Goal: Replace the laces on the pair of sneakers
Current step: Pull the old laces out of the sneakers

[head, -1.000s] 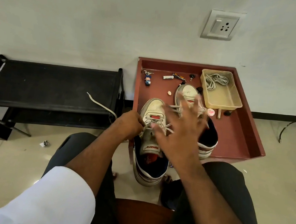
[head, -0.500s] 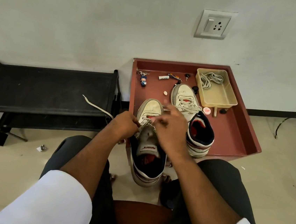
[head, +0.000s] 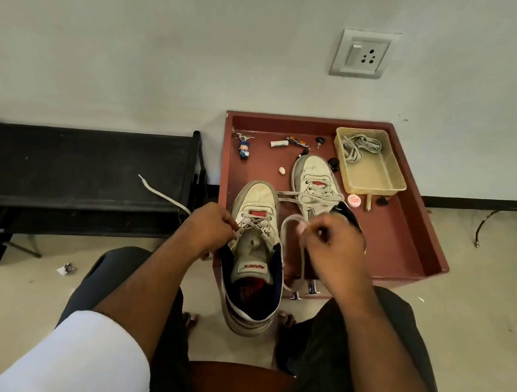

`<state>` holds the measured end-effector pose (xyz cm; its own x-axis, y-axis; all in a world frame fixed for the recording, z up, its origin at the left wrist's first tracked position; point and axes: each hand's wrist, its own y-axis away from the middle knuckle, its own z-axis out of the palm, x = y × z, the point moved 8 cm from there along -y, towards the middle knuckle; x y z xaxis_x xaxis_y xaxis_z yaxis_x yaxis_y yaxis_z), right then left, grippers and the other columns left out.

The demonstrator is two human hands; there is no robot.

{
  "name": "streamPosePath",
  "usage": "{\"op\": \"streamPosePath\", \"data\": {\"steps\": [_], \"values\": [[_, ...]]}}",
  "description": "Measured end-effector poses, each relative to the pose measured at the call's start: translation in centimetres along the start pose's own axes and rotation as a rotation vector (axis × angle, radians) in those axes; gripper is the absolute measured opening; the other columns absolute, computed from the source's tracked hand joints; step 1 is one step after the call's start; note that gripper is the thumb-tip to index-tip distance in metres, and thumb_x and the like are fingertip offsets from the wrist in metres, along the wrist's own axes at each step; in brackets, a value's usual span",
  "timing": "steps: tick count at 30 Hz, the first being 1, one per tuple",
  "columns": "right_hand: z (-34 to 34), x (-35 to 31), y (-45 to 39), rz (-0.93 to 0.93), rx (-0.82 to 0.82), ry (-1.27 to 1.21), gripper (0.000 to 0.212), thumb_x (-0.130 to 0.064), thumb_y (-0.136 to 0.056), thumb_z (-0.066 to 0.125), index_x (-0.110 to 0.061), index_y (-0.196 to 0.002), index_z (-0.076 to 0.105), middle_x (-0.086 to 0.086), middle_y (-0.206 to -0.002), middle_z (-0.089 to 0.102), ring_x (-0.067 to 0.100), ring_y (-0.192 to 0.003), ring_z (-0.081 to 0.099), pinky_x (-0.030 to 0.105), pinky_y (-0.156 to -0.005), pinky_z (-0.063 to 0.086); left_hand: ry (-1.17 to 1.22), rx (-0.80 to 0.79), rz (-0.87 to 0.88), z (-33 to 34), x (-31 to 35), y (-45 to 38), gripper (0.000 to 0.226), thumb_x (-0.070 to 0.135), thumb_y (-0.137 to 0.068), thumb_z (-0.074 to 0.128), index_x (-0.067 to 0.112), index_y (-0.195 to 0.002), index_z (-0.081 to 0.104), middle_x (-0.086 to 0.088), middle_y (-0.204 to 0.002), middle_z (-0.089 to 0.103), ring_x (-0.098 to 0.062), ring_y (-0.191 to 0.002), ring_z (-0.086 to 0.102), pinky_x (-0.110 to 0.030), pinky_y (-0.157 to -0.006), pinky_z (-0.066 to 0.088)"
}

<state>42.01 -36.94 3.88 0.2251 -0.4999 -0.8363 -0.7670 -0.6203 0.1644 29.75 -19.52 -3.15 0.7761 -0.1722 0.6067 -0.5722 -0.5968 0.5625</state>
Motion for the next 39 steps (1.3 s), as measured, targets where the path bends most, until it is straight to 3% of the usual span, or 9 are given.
{"op": "streamPosePath", "data": {"steps": [4,8,14,18,22,27,30,34,39], "values": [[3.8,2.7,-1.2,0.078,-0.228,0.359,0.03,-0.017,-0.091,0.063,-0.016,-0.12,0.066,0.002,-0.111,0.07,0.02,-0.102,0.065,0.025,-0.086,0.049,0.017,0.008,0.009,0.0,-0.1,-0.1,0.022,0.003,-0.089,0.057,0.018,-0.089,0.073,-0.002,-0.078,0.063,-0.015,-0.063,0.055,-0.022,-0.049,0.04],[3.9,2.2,-1.9,0.052,-0.089,0.235,0.022,-0.011,-0.092,0.062,-0.013,-0.112,0.071,0.0,-0.105,0.071,0.009,-0.087,0.061,0.02,-0.083,0.046,0.113,-0.011,0.03,0.3,0.1,-0.3,0.021,0.004,-0.09,0.057,0.018,-0.098,0.07,-0.006,-0.088,0.064,-0.015,-0.064,0.055,-0.023,-0.048,0.043],[5.5,3.1,-2.2,0.114,-0.121,0.1,0.018,-0.021,-0.094,0.06,-0.013,-0.1,0.075,0.001,-0.094,0.072,0.015,-0.079,0.067,0.033,-0.078,0.057,0.17,-0.073,0.154,0.4,1.0,-0.4,0.033,0.006,-0.091,0.062,0.026,-0.117,0.069,0.001,-0.086,0.061,-0.01,-0.062,0.055,-0.016,-0.043,0.043],[6.1,3.0,-2.5,0.16,-0.17,0.019,0.027,-0.038,-0.088,0.065,-0.013,-0.085,0.075,0.004,-0.068,0.068,0.014,-0.06,0.058,0.029,-0.061,0.047,0.089,-0.07,0.239,0.7,1.6,-1.2,0.027,0.011,-0.089,0.066,0.022,-0.112,0.074,0.001,-0.112,0.069,-0.01,-0.096,0.063,-0.025,-0.083,0.051],[7.4,2.6,-2.1,0.111,-0.299,0.206,0.017,-0.027,-0.085,0.066,-0.019,-0.097,0.074,0.001,-0.079,0.069,0.016,-0.07,0.064,0.027,-0.058,0.049,-0.028,-0.085,0.267,1.7,2.0,-1.6,0.027,0.015,-0.093,0.059,0.021,-0.116,0.072,0.001,-0.125,0.064,-0.01,-0.112,0.055,-0.024,-0.094,0.042],[7.3,2.1,-2.1,0.075,-0.3,0.394,0.032,-0.012,-0.091,0.054,-0.012,-0.121,0.065,0.011,-0.117,0.067,0.026,-0.108,0.062,0.033,-0.092,0.049,-0.212,0.0,0.272,2.0,2.0,-2.7,0.013,0.025,-0.085,0.073,0.024,-0.098,0.071,0.0,-0.119,0.064,-0.017,-0.11,0.058,-0.031,-0.091,0.051],[7.5,2.6,-2.3,0.1,-0.305,0.375,0.032,-0.012,-0.092,0.051,-0.014,-0.119,0.067,0.01,-0.117,0.067,0.026,-0.107,0.062,0.032,-0.091,0.051,-0.26,0.032,0.288,2.2,2.3,-2.9,0.008,0.021,-0.084,0.074,0.024,-0.089,0.069,0.003,-0.103,0.065,-0.016,-0.101,0.059,-0.034,-0.089,0.053],[7.3,3.6,-2.3,0.158,-0.335,0.196,0.036,-0.011,-0.094,0.048,-0.021,-0.122,0.067,0.002,-0.113,0.07,0.018,-0.101,0.065,0.03,-0.088,0.052,0.041,0.154,0.222,1.2,1.3,-2.7,0.007,0.014,-0.084,0.074,0.014,-0.078,0.07,0.008,-0.069,0.059,-0.01,-0.069,0.055,-0.025,-0.068,0.048],[6.8,4.2,-2.3,0.189,-0.332,0.037,0.038,-0.006,-0.094,0.048,-0.023,-0.121,0.069,-0.002,-0.113,0.072,0.012,-0.099,0.067,0.03,-0.09,0.054,0.43,0.237,-0.013,0.3,-1.5,-2.7,0.011,0.012,-0.088,0.071,0.012,-0.078,0.068,-0.01,-0.085,0.07,-0.022,-0.079,0.064,-0.034,-0.07,0.054]]}}
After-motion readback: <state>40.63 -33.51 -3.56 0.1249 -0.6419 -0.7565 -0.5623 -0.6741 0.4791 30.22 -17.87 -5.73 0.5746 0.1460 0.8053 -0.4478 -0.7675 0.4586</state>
